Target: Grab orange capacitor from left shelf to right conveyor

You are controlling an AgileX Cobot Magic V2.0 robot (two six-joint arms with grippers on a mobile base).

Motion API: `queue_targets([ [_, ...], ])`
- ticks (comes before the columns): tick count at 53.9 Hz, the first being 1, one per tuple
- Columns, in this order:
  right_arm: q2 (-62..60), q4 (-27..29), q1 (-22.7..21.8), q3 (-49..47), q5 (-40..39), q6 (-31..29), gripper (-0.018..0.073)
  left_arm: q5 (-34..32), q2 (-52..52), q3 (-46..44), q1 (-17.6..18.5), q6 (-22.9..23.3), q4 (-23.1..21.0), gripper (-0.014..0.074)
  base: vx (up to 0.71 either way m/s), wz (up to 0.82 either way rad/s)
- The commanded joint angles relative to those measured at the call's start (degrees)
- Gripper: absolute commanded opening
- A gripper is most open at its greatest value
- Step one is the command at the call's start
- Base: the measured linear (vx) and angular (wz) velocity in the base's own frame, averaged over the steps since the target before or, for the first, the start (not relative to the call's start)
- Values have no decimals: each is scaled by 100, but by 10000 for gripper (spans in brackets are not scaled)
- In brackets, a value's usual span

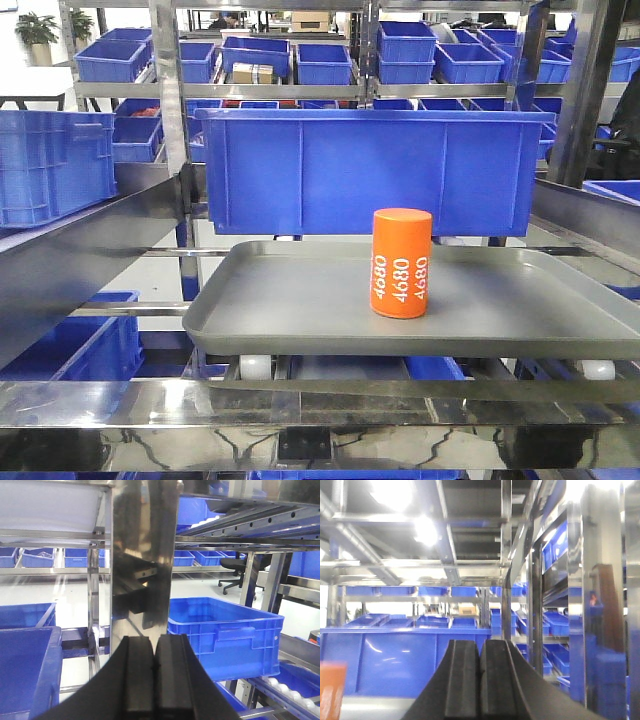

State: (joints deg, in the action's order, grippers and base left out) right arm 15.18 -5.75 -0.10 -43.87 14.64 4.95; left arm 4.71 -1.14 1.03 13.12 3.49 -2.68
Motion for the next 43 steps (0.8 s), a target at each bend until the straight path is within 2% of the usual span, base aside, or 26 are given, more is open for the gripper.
queue_targets([
  [1,928,-73,-35,-759,85,-60,-12,-471,-28,-171,44,32,-27,-6,0,0],
  [11,1970,81,-35,-1137,124,5,-12,-471,-28,-171,44,32,-27,-6,0,0],
  [23,2243,881,-35,-1128,587,-15,-12,-471,-28,-171,44,32,-27,-6,0,0],
  [37,2217,916,-35,-1128,533,-62,1,-471,-28,-171,44,32,-27,-6,0,0],
  [43,2203,877,-35,-1128,527,-75,49,-471,-28,-171,44,32,-27,-6,0,0],
])
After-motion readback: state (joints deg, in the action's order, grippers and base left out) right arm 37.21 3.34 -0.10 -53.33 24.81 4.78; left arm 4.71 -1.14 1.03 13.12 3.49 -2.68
